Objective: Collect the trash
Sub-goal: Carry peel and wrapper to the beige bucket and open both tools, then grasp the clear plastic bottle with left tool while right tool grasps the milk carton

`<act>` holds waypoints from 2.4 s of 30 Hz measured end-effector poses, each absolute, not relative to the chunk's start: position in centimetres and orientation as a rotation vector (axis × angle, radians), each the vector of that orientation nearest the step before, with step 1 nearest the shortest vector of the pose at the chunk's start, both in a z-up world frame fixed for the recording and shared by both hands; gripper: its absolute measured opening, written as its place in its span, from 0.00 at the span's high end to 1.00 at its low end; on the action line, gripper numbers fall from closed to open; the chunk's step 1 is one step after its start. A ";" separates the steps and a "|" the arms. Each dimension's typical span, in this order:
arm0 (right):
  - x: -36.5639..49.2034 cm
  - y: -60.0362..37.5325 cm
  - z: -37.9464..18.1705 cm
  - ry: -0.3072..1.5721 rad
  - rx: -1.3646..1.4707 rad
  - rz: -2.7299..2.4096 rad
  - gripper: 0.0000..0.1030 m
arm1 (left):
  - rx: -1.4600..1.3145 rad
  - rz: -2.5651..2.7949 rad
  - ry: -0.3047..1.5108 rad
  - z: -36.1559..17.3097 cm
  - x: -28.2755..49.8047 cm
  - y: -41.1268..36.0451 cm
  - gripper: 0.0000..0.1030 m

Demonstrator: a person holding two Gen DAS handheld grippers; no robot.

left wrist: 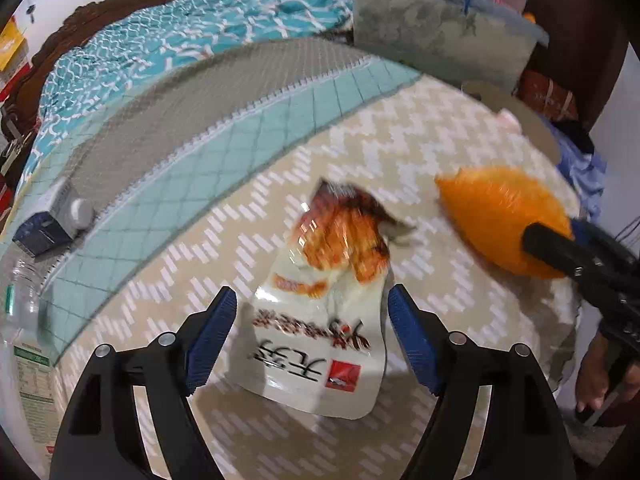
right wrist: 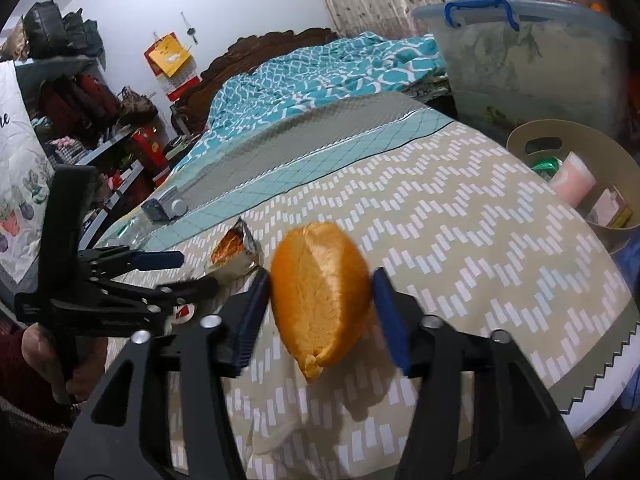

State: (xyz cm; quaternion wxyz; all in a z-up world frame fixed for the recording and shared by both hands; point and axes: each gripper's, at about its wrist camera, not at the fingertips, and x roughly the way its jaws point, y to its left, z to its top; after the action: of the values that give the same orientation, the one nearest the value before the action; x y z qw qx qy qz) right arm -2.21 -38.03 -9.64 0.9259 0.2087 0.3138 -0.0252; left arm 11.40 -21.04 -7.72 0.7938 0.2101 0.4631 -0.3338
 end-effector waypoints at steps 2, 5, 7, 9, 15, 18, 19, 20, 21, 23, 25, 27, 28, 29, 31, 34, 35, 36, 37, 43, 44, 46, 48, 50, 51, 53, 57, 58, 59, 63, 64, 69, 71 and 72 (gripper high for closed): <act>-2.3 -37.9 -9.8 0.645 0.422 -0.045 0.42 | 0.454 -0.716 0.981 -8.0 11.1 -21.2 0.30; -2.3 -37.9 -10.0 0.655 0.428 -0.027 0.42 | 0.449 -0.731 0.987 -7.8 11.3 -21.5 0.40; -2.3 -37.8 -10.0 0.654 0.418 -0.026 0.42 | 0.454 -0.757 0.948 -7.0 10.8 -22.0 0.75; -2.4 -37.5 -9.9 0.659 0.402 -0.023 0.42 | 0.458 -0.782 0.963 -6.4 10.7 -22.9 0.77; -3.0 -36.9 -9.7 0.648 0.338 -0.031 0.57 | 0.397 -0.828 1.006 -6.0 11.0 -24.7 0.78; -3.8 -38.8 -9.6 0.628 0.388 -0.074 0.65 | 0.331 -0.878 1.055 -5.6 11.7 -25.6 0.78; -4.1 -39.6 -9.5 0.615 0.409 -0.090 0.65 | 0.313 -0.894 1.068 -5.5 11.8 -26.1 0.78; -4.6 -40.8 -9.3 0.594 0.434 -0.113 0.67 | 0.296 -0.913 1.080 -5.3 11.8 -26.6 0.78; -4.9 -41.6 -9.2 0.579 0.452 -0.124 0.68 | 0.282 -0.943 1.088 -5.0 11.9 -27.7 0.79; -5.6 -44.0 -8.8 0.550 0.474 -0.188 0.69 | 0.287 -0.987 1.081 -4.4 11.5 -29.7 0.79; -6.2 -46.0 -8.5 0.528 0.489 -0.242 0.69 | 0.306 -1.026 1.063 -4.0 11.0 -32.0 0.79; -7.0 -48.6 -8.1 0.493 0.515 -0.297 0.70 | 0.330 -1.067 1.045 -3.5 10.6 -35.1 0.79; -7.3 -49.6 -7.9 0.479 0.527 -0.318 0.70 | 0.335 -1.084 1.044 -3.4 10.4 -36.3 0.79; -7.8 -51.0 -7.8 0.461 0.542 -0.347 0.70 | 0.339 -1.109 1.043 -3.1 10.4 -38.0 0.79; -8.6 -53.3 -7.5 0.428 0.570 -0.399 0.70 | 0.352 -1.144 1.038 -2.8 10.3 -41.1 0.79; -9.6 -57.0 -7.4 0.387 0.623 -0.476 0.70 | 0.371 -1.189 1.027 -2.5 10.3 -45.6 0.79; -9.9 -58.2 -7.4 0.377 0.637 -0.502 0.70 | 0.375 -1.200 1.026 -2.5 10.3 -46.8 0.79; -9.9 -59.2 -7.4 0.371 0.646 -0.525 0.70 | 0.382 -1.210 1.026 -2.6 10.3 -48.6 0.79; -10.0 -59.9 -7.4 0.366 0.650 -0.542 0.70 | 0.386 -1.214 1.025 -2.7 10.2 -49.5 0.79; -8.3 -63.7 -7.3 0.378 0.632 -0.609 0.70 | 0.420 -1.230 1.038 -4.3 10.2 -55.5 0.78; -7.5 -64.4 -7.5 0.400 0.624 -0.608 0.68 | 0.428 -1.233 1.042 -4.7 10.1 -56.5 0.77; -5.8 -65.3 -8.3 0.450 0.628 -0.594 0.54 | 0.453 -1.215 1.041 -5.3 10.0 -57.5 0.55; -5.7 -65.8 -8.9 0.459 0.651 -0.603 0.42 | 0.460 -1.156 1.030 -5.5 10.3 -57.5 0.43; -6.6 -65.4 -8.9 0.420 0.668 -0.596 0.42 | 0.394 -1.200 1.056 -4.9 10.9 -55.9 0.43; -7.1 -65.0 -8.8 0.405 0.666 -0.602 0.42 | 0.370 -1.204 1.056 -4.5 11.1 -54.9 0.43; -7.8 -64.3 -8.6 0.388 0.676 -0.602 0.42 | 0.341 -1.208 1.054 -4.0 11.2 -53.4 0.43; -9.1 -62.2 -8.4 0.363 0.714 -0.574 0.42 | 0.304 -1.186 1.047 -3.0 11.0 -48.5 0.43; -9.2 -61.7 -8.3 0.364 0.716 -0.567 0.42 | 0.307 -1.177 1.044 -3.0 10.9 -47.7 0.43; -9.2 -61.1 -8.3 0.364 0.720 -0.559 0.42 | 0.311 -1.166 1.040 -2.9 10.7 -46.7 0.43; -8.7 -58.0 -7.8 0.383 0.724 -0.495 0.42 | 0.297 -1.098 1.012 -2.4 10.3 -40.5 0.43; -8.3 -56.9 -7.7 0.394 0.717 -0.476 0.42 | 0.294 -1.081 1.005 -2.3 10.5 -39.2 0.43; -5.2 -52.0 -7.6 0.467 0.687 -0.357 0.42 | 0.243 -0.921 0.967 -1.8 11.6 -29.2 0.43; -3.6 -49.8 -7.5 0.502 0.666 -0.302 0.42 | 0.221 -0.857 0.958 -1.6 12.0 -25.7 0.43; -2.5 -48.1 -7.5 0.525 0.651 -0.262 0.42 | 0.206 -0.798 0.950 -1.4 12.3 -22.8 0.43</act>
State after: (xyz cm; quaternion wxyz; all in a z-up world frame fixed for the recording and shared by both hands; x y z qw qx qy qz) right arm -2.50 -48.13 -7.47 0.9055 0.3154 0.2539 -0.1267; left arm 12.30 -22.75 -1.45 0.8088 0.0965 0.4441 -0.3733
